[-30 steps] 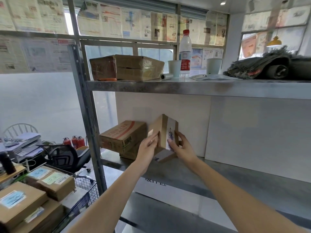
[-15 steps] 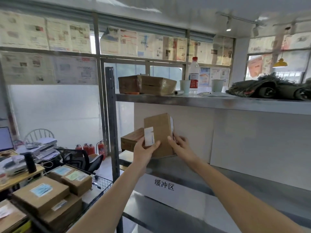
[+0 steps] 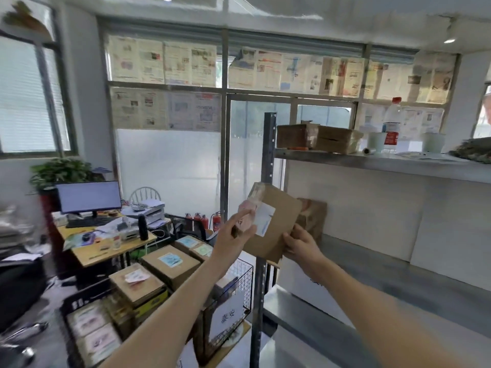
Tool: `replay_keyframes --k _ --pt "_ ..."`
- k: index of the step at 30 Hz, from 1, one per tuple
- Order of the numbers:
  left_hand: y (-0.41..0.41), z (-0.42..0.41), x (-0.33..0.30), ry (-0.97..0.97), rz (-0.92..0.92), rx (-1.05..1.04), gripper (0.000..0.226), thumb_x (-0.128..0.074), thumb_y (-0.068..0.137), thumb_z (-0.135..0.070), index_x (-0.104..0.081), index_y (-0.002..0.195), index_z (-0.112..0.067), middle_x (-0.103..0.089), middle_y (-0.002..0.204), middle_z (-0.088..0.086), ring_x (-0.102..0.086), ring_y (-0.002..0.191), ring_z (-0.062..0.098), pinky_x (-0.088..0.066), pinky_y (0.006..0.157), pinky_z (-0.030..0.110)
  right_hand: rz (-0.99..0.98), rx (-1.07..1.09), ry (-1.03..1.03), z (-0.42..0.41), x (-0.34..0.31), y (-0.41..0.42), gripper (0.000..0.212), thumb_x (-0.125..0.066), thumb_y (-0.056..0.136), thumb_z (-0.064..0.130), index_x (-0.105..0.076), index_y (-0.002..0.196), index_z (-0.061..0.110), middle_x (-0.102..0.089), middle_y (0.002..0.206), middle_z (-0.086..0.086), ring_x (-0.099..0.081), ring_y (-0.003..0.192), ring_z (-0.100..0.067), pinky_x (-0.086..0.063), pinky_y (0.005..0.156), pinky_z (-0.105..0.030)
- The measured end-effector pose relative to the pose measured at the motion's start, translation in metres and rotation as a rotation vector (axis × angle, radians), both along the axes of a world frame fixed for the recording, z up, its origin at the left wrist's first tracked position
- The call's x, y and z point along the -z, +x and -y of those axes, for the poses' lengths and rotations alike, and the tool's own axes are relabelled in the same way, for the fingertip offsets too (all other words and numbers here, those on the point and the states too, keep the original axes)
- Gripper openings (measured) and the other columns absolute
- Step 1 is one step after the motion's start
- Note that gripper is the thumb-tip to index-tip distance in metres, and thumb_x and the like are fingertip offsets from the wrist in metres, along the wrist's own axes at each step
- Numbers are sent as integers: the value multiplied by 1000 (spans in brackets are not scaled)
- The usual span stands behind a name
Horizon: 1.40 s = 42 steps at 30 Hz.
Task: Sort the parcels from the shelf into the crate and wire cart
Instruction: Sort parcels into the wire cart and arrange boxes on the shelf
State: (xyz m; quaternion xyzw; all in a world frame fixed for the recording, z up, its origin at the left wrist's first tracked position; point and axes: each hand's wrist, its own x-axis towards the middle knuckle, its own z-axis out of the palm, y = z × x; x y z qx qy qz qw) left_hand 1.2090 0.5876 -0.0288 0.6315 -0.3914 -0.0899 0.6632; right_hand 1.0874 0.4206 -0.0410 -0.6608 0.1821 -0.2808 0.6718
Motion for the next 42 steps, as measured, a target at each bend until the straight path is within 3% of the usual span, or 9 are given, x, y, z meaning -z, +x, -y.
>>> replay_keyframes --k 4,8,13,16,19,24,30,37,42 --pt "20 -62 13 88 89 -223 61 -80 62 -68 -56 119 -66 -54 136 -9 -53 122 15 -51 100 41 -4 -26 -30 -58 3 26 30 -48 105 4 -51 135 11 -66 118 -6 -64 104 -22 -58 76 -34" --pt "35 -116 14 189 124 -324 87 -89 67 -54 -51 144 -38 -47 131 -8 -48 118 11 -42 91 24 -33 -50 -90 -96 4 53 45 -61 100 6 -49 142 13 -62 131 -13 -64 116 -29 -58 90 -40" --pt "60 -167 17 309 204 -442 94 -87 64 -62 -51 147 -34 -47 130 -9 -48 118 12 -46 101 36 -72 -93 -205 -125 1 80 76 -76 92 20 -34 155 19 -55 138 0 -57 123 -24 -50 105 -47" --pt "72 -189 15 385 284 -471 97 -83 63 -67 -52 147 -30 -48 125 -11 -50 113 13 -50 97 41 -61 -159 -344 -136 -3 91 63 -75 92 16 -40 142 29 -52 121 18 -53 118 -18 -44 99 -34" --pt "83 -199 17 462 338 -466 94 -85 69 -61 -49 148 -26 -45 122 -12 -45 112 12 -44 92 32 -116 -229 -537 -135 1 104 72 -80 88 22 -42 150 27 -53 139 12 -50 131 -21 -49 95 -23" --pt "100 -186 26 613 430 -442 95 -81 72 -63 -47 151 -23 -42 127 -8 -43 113 12 -37 89 29 -230 -318 -671 -121 4 125 100 -88 77 37 -27 157 38 -47 144 3 -46 132 -23 -48 110 -49" --pt "124 -143 33 707 445 -407 95 -81 72 -63 -47 151 -22 -46 133 -6 -42 117 11 -31 88 28 -270 -369 -844 -68 8 153 108 -89 75 35 -23 160 38 -40 155 7 -42 139 -19 -43 114 -44" --pt "151 -82 53 759 404 -371 96 -83 68 -64 -50 149 -23 -44 125 -13 -43 115 9 -33 93 29 -400 -521 -1178 -5 17 197 102 -84 69 53 -29 153 51 -12 165 24 -33 146 -21 -43 112 -55" --pt "164 -50 72 802 423 -346 95 -82 70 -65 -49 149 -23 -42 125 -16 -44 116 9 -39 99 33 -453 -611 -1215 30 36 224 104 -89 68 48 -34 155 40 -30 152 15 -41 134 -20 -45 110 -46"
